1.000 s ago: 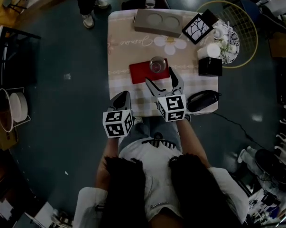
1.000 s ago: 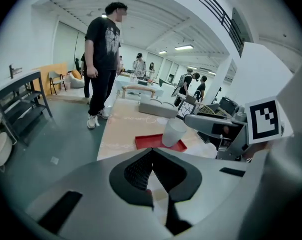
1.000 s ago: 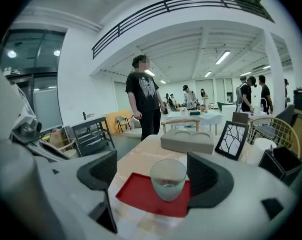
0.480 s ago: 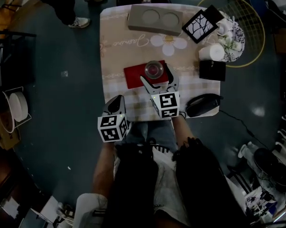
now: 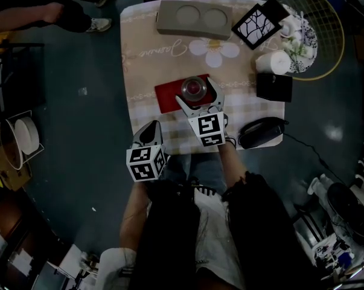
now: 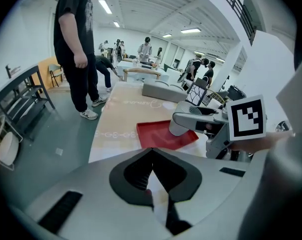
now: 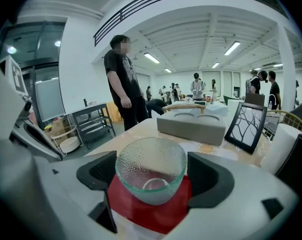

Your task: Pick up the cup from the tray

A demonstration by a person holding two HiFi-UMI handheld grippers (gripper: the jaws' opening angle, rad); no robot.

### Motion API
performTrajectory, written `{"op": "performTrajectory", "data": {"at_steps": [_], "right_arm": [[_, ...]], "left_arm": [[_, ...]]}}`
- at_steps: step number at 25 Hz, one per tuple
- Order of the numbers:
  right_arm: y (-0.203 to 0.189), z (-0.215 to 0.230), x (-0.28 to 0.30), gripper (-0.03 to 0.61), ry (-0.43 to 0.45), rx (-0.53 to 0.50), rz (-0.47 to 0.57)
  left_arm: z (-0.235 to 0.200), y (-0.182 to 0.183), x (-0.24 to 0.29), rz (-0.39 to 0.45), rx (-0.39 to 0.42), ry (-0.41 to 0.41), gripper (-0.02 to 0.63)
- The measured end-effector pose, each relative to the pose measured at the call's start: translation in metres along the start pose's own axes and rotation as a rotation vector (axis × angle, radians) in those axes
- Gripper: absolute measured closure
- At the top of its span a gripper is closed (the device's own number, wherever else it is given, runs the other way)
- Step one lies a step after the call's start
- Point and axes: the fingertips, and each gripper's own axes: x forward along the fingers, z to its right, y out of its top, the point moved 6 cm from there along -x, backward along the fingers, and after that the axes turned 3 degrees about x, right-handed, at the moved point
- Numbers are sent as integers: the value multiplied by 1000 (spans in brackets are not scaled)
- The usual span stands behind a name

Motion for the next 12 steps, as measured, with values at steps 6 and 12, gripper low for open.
{"op": "performTrajectory", "data": {"at_steps": [6, 12], "right_arm": [[-5, 1, 8, 155, 4, -22, -23], [-4, 2, 9, 170, 8, -25, -27]], "left_arm": [[-5, -10, 3, -20, -33, 17, 607], [-8, -9, 3, -17, -48, 29, 607]]}}
